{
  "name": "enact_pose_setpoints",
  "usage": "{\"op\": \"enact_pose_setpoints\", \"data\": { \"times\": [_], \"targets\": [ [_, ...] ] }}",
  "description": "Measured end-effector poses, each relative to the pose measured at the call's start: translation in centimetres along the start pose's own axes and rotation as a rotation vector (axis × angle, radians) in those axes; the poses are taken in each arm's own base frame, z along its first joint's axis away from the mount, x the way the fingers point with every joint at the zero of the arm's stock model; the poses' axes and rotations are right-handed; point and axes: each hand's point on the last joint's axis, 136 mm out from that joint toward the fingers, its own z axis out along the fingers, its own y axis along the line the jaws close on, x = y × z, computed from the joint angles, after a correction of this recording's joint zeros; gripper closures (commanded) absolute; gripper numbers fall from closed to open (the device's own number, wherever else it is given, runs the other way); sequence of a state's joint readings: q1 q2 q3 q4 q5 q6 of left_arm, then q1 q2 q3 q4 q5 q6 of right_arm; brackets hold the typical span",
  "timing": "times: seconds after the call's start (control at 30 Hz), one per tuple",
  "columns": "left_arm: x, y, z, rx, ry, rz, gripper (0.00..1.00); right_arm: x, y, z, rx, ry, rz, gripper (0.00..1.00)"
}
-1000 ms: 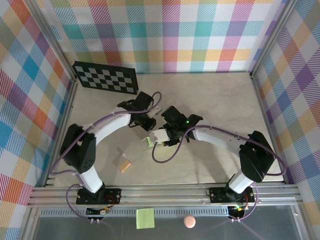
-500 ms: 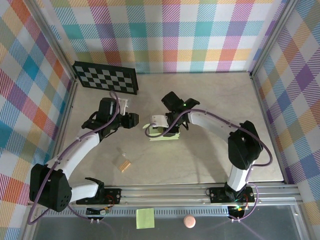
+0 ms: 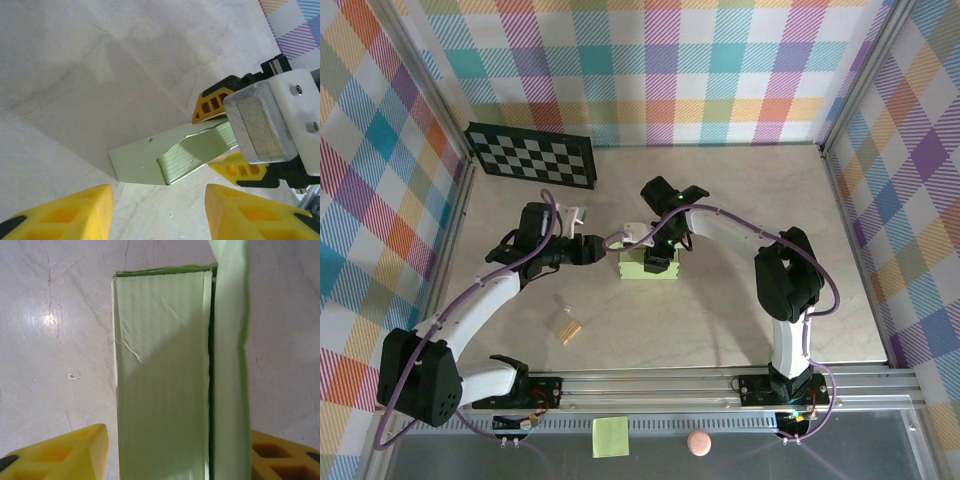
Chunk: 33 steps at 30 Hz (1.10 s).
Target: Fold the paper box
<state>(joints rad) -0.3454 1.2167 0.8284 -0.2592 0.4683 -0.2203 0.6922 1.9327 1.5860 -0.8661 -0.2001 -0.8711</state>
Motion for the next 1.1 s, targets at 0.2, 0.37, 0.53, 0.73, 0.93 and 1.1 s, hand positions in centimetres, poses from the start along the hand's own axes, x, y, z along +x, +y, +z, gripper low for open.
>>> {"op": "enact_pose_setpoints", "data": {
  "times": [0.2,0.37,0.53,0.73,0.93,1.1],
  "targets": [
    [2.2,-0.7,1.7,0.001,0.1,0.003,0.54,-0.1,-0.3,-1.3,0.016,-0.029,0.021,0.35],
    [2.8,-0.9,2.7,-0.012,0.137,0.01,0.58,-0.5,-0.7,-4.9,0.075,-0.096,0.035,0.37],
    [2.3,-1.4,3.6,-0.013,0.148,0.023,0.63,1.0,-1.3,-6.9,0.115,-0.116,0.071,0.41],
    [2.4,-1.0,4.7,-0.027,0.174,0.015,0.71,3.6,-1.7,-6.5,0.107,-0.088,0.129,0.49],
    [3.0,0.0,5.5,-0.062,0.197,0.008,0.72,4.3,-2.2,-6.5,0.112,-0.081,0.147,0.52],
    [3.1,0.3,5.8,-0.073,0.205,0.003,0.77,4.6,-2.1,-5.8,0.098,-0.072,0.15,0.55]
  ]
}}
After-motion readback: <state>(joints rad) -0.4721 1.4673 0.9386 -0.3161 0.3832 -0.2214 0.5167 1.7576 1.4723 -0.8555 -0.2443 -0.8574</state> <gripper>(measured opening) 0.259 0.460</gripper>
